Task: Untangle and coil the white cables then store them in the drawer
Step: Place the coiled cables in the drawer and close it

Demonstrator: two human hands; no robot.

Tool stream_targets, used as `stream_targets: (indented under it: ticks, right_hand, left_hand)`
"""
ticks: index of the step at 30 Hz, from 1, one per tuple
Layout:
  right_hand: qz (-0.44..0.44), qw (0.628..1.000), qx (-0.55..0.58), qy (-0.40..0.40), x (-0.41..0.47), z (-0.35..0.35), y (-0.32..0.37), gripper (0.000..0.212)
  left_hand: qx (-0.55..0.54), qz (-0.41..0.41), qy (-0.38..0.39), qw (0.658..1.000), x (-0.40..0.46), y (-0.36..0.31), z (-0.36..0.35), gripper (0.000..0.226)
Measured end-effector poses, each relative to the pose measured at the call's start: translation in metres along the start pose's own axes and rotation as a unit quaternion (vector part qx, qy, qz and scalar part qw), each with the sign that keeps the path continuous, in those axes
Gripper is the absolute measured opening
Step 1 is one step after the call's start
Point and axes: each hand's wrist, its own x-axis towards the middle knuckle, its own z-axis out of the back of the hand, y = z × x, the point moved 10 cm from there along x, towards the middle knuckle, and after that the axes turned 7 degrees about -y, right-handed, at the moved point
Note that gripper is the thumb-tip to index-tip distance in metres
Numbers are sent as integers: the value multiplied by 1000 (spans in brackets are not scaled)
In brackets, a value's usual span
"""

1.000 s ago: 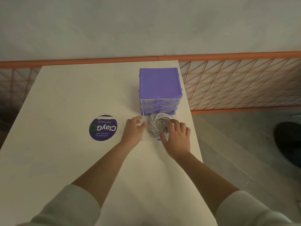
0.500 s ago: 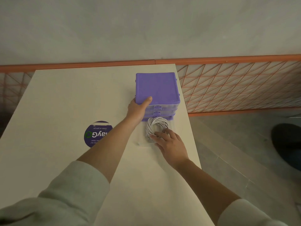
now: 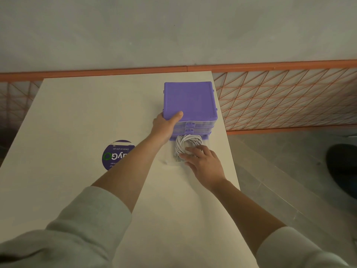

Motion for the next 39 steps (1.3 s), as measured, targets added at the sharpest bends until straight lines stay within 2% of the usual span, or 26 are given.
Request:
stream_targets:
  ticks: [4, 7, 13, 23, 25, 29, 31, 34, 35, 39]
  right_hand:
    - [-11, 999, 38, 19, 3, 3, -4, 29]
    - [-41, 997, 56, 26, 10, 8, -6, 42]
    - [-29, 994, -2, 107, 18, -21, -6, 65]
    - [-56, 988, 6, 146, 25, -33, -12, 75]
    - [-49, 992, 6, 118, 26, -27, -10, 70]
    - [-62, 997, 23, -24, 23, 7, -13, 47]
    - [-104, 991, 28, -75, 15, 21, -28, 51]
    - [-158, 981, 72, -87, 7, 27, -53, 67]
    - [-186, 975, 101, -71, 5, 25, -61, 76]
    - [-299, 922, 232, 80, 1, -1, -83, 133]
  left_hand:
    - [3, -1, -4, 1000, -1, 0, -1, 56]
    - [9, -5, -19, 1000, -2, 0, 1, 51]
    - [9, -10, -16, 1000, -5, -4, 1, 46]
    - [11, -21, -14, 1000, -5, -7, 1, 44]
    - [12, -28, -15, 999, -7, -10, 1, 45]
    - [-4, -39, 9, 999, -11, -8, 0, 53]
    - [14, -56, 28, 998, -15, -4, 2, 63]
    - [70, -77, 86, 991, -27, 9, 2, 54]
    - [91, -82, 118, 985, -31, 17, 0, 61]
    - [168, -56, 210, 962, -43, 49, -7, 130]
